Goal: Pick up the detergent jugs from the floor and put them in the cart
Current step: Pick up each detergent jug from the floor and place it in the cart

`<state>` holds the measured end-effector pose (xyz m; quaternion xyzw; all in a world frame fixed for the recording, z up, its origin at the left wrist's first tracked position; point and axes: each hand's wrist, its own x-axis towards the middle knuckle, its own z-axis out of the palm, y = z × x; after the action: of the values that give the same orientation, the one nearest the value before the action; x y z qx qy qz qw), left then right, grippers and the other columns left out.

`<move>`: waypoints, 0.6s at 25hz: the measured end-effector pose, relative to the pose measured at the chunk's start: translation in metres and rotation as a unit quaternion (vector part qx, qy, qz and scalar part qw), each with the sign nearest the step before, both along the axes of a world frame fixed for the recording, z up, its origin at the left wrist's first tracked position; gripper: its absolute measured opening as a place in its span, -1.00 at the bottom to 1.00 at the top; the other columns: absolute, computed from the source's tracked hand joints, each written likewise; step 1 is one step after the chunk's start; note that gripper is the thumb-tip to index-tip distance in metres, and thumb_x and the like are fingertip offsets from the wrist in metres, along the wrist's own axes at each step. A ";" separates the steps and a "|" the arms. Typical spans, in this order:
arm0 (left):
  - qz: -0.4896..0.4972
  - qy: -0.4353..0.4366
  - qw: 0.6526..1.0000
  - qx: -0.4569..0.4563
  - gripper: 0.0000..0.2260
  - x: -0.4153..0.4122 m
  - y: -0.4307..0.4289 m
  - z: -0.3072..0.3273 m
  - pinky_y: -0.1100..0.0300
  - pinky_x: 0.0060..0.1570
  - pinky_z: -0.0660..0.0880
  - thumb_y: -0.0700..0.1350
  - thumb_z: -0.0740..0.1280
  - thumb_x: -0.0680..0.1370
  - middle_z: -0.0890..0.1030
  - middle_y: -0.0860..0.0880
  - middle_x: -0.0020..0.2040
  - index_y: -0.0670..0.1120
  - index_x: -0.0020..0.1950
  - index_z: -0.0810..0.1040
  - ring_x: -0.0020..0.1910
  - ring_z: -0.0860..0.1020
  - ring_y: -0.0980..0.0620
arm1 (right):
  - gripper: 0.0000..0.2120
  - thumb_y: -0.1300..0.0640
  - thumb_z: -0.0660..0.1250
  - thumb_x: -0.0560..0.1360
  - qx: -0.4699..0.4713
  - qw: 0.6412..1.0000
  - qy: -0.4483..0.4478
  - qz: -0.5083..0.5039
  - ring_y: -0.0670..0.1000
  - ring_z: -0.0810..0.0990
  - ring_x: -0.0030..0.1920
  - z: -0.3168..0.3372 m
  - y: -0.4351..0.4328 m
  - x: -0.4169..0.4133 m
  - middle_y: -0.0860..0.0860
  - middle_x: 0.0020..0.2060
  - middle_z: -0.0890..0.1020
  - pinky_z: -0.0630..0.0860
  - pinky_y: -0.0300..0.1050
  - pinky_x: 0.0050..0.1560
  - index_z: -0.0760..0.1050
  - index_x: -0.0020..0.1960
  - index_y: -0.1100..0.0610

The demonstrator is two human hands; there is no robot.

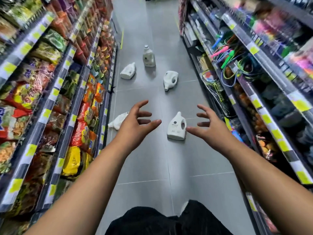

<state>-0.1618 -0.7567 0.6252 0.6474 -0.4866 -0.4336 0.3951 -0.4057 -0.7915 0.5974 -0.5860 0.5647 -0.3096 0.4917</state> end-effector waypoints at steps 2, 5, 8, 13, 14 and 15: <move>-0.016 -0.008 1.000 0.005 -0.35 0.012 -0.043 -0.005 0.09 0.02 0.59 0.06 0.55 0.36 0.57 0.02 0.19 0.24 0.38 0.35 0.13 0.61 0.02 | -0.24 0.04 0.56 0.35 0.004 1.000 0.011 -0.008 -0.15 0.53 0.07 -0.011 -0.031 0.011 -0.08 0.25 0.46 0.46 -0.30 -0.13 0.26 0.43 -0.20; -0.054 -0.007 0.998 0.020 -0.36 0.029 -0.112 -0.016 0.04 0.12 0.59 0.13 0.50 0.30 0.56 0.03 0.20 0.29 0.34 0.37 0.15 0.61 0.02 | -0.22 0.00 0.57 0.34 0.018 0.998 0.025 -0.052 -0.07 0.53 0.11 -0.028 -0.075 0.026 -0.08 0.27 0.45 0.47 -0.17 -0.01 0.25 0.44 -0.20; -0.106 -0.005 0.994 0.026 -0.37 0.051 -0.179 -0.027 0.09 0.09 0.58 0.15 0.50 0.32 0.56 0.06 0.20 0.29 0.35 0.37 0.17 0.60 0.04 | -0.20 -0.02 0.57 0.33 0.035 0.993 0.045 -0.107 -0.03 0.52 0.14 -0.041 -0.119 0.046 -0.08 0.27 0.44 0.46 -0.11 0.03 0.24 0.45 -0.18; -0.200 -0.018 0.978 0.064 -0.41 0.090 -0.300 -0.046 0.21 -0.02 0.51 0.12 0.51 0.39 0.56 0.05 0.20 0.26 0.37 0.38 0.13 0.61 0.09 | -0.22 -0.03 0.55 0.34 0.051 0.972 0.032 -0.226 -0.01 0.50 0.13 -0.078 -0.193 0.092 -0.04 0.29 0.43 0.45 -0.09 0.10 0.24 0.45 -0.17; -0.211 -0.016 0.975 0.064 -0.44 0.093 -0.315 -0.049 0.23 -0.02 0.50 0.09 0.51 0.43 0.56 0.05 0.21 0.25 0.37 0.38 0.13 0.61 0.09 | -0.23 -0.03 0.55 0.35 0.055 0.968 0.026 -0.244 -0.01 0.50 0.13 -0.083 -0.202 0.098 -0.04 0.29 0.42 0.44 -0.10 0.09 0.24 0.45 -0.18; -0.228 -0.017 0.971 0.069 -0.46 0.095 -0.336 -0.055 0.23 -0.02 0.49 0.07 0.51 0.45 0.55 0.05 0.21 0.24 0.37 0.38 0.13 0.61 0.08 | -0.23 -0.03 0.54 0.36 0.067 0.962 0.018 -0.266 0.00 0.50 0.13 -0.092 -0.215 0.104 -0.04 0.29 0.42 0.42 -0.11 0.07 0.23 0.45 -0.18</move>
<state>-0.0672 -1.0924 0.5704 0.5522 -0.5968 -0.5340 0.2318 -0.3021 -1.0062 0.5053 -0.3861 0.7285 -0.3799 0.4195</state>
